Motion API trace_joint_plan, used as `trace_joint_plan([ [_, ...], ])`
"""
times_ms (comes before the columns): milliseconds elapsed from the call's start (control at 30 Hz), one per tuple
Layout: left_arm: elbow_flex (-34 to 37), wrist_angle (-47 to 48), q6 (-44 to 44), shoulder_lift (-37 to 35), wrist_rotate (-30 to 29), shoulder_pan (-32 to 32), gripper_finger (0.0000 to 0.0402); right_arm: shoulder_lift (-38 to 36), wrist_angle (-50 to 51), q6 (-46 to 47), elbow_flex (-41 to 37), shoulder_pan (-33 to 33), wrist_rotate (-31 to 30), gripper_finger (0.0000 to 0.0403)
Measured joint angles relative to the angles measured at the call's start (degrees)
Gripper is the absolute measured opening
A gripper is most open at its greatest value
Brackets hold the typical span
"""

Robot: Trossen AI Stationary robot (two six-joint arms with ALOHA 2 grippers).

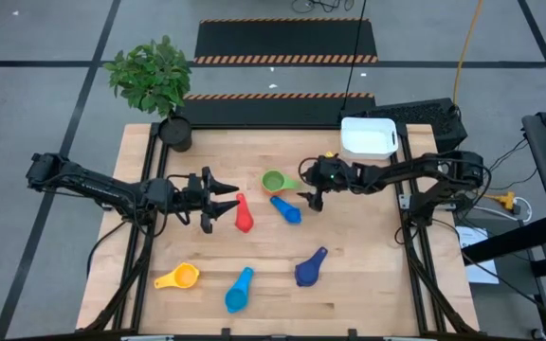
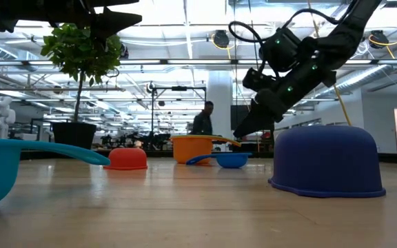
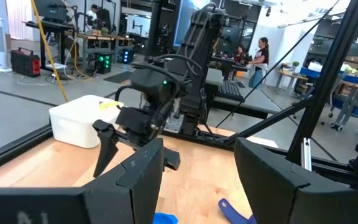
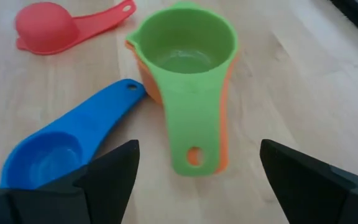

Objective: Nest measuring cups in basket
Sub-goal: Stack the green measuring cup into the orange measuring cup

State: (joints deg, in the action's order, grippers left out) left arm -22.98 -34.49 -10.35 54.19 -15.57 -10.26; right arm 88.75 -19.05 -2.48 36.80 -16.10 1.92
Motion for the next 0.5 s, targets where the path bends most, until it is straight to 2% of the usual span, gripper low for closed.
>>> trace_joint_plan([
  [133,0.0,-0.1,0.0,0.0,0.0,0.0,0.0202,0.0,0.0,1.0,0.3,-1.5,4.4,0.0329],
  [300,0.0,-0.1,0.0,0.0,0.0,0.0,0.0202,0.4,0.0,0.3,2.0,-1.4,4.8,0.0329],
  [500,0.0,-0.3,-0.1,0.0,0.0,0.0,0.0202,6.1,0.5,-0.9,5.9,-1.4,5.9,0.0329],
])
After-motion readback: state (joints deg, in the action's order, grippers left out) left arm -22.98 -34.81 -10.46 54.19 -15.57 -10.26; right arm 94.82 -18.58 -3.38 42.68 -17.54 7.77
